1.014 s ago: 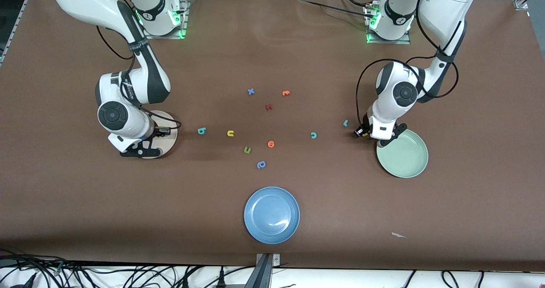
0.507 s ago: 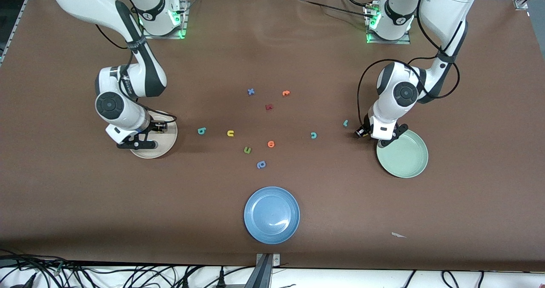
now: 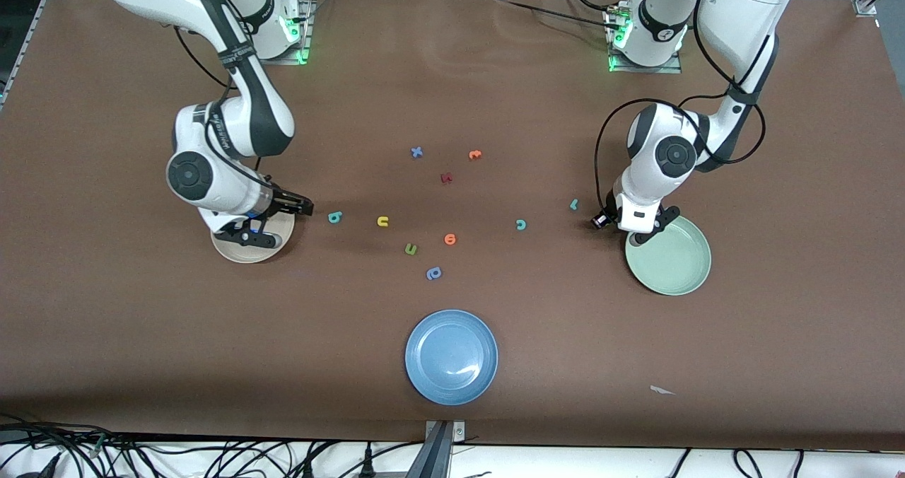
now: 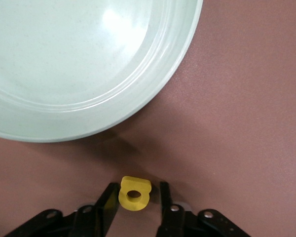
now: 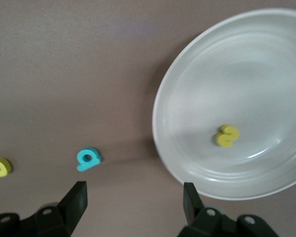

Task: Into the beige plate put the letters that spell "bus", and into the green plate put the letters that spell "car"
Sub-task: 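Grasp the teal q with the right gripper while the left carries yellow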

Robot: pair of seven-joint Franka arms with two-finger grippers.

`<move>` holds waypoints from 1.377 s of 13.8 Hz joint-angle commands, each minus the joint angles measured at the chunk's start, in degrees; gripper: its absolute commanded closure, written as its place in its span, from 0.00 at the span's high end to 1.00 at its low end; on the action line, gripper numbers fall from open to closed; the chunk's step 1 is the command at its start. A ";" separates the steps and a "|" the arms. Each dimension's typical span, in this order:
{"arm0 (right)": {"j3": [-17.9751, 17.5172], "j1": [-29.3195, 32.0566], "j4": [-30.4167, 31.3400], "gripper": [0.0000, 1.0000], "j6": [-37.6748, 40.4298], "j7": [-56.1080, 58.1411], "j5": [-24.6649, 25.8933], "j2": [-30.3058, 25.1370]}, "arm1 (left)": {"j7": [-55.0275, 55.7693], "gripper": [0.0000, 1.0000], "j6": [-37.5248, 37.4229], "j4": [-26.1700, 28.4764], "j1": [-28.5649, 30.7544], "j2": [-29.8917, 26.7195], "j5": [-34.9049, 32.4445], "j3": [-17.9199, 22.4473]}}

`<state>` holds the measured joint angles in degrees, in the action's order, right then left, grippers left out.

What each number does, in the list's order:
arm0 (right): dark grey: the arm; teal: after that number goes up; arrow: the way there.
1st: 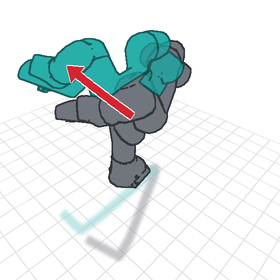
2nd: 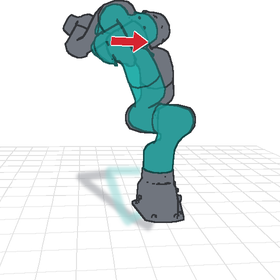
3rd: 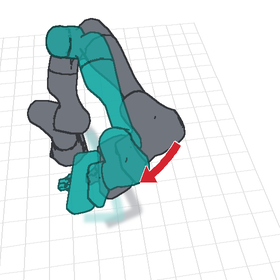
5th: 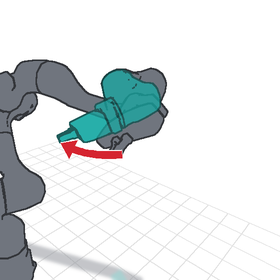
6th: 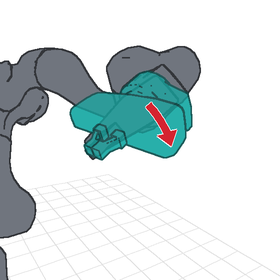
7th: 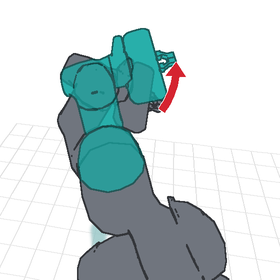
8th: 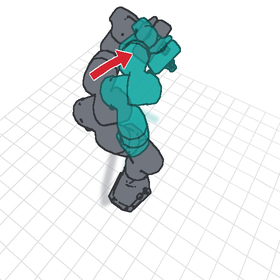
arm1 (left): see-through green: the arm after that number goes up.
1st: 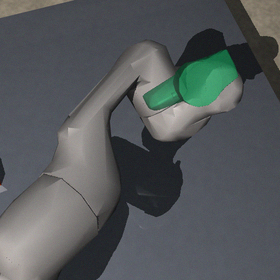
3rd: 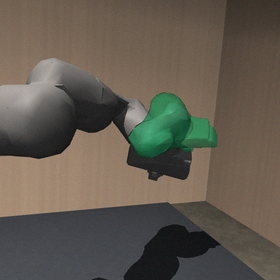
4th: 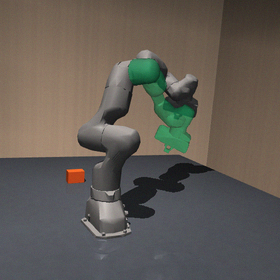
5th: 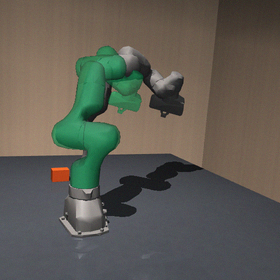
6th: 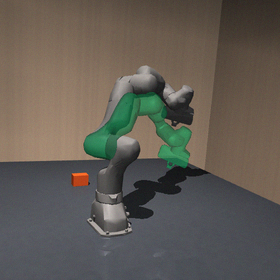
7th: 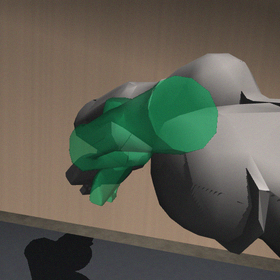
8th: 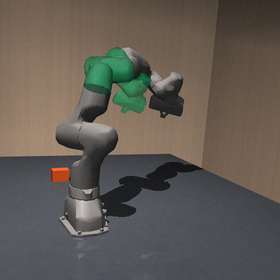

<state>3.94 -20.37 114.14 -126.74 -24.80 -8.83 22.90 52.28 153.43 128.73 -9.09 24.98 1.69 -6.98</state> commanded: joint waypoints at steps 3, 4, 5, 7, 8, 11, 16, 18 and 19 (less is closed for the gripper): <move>0.01 -5.81 0.56 0.80 -7.80 -19.54 -1.01 3.89 | 0.28 0.06 0.55 -0.32 0.22 -0.11 -3.36 0.13; 0.01 -6.52 1.17 0.79 -10.26 -22.72 -0.92 4.69 | 0.37 0.06 0.47 -0.76 0.22 -0.63 -3.36 0.13; 0.01 -6.87 1.96 0.77 -12.64 -25.01 -0.92 5.22 | 0.63 0.06 -0.40 -2.33 0.22 -1.33 -3.36 -0.05; 0.01 -7.58 3.45 0.77 -15.81 -25.83 -0.92 5.75 | 0.46 0.05 -6.44 -5.76 0.30 -3.18 -3.36 -0.05; 0.01 -7.67 3.72 0.77 -16.78 -25.91 -0.92 6.19 | 0.46 0.05 -9.96 -8.04 0.30 -3.45 -3.36 -0.05; 0.10 -7.67 3.81 0.62 -17.41 -25.83 -0.92 6.98 | -4.70 0.05 -20.08 -13.59 2.23 -3.45 -3.02 -0.05; 0.10 -7.84 3.55 0.20 -17.14 -25.57 -0.48 6.98 | -24.99 0.05 -30.21 -17.55 10.31 -2.84 -2.84 0.04; 0.19 -7.84 3.03 0.17 -16.44 -25.21 -0.22 6.19 | -30.81 0.07 -29.95 -17.73 13.38 -1.44 -3.27 0.04; 0.36 -7.84 2.15 0.17 -13.92 -24.95 -0.13 5.15 | -33.18 0.08 -29.68 -18.08 14.36 -0.30 -3.45 0.13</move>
<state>3.76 -27.70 116.96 -143.28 -49.88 -8.95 29.81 23.76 124.45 112.12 3.51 22.33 -0.13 -6.48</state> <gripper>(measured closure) 0.700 0.722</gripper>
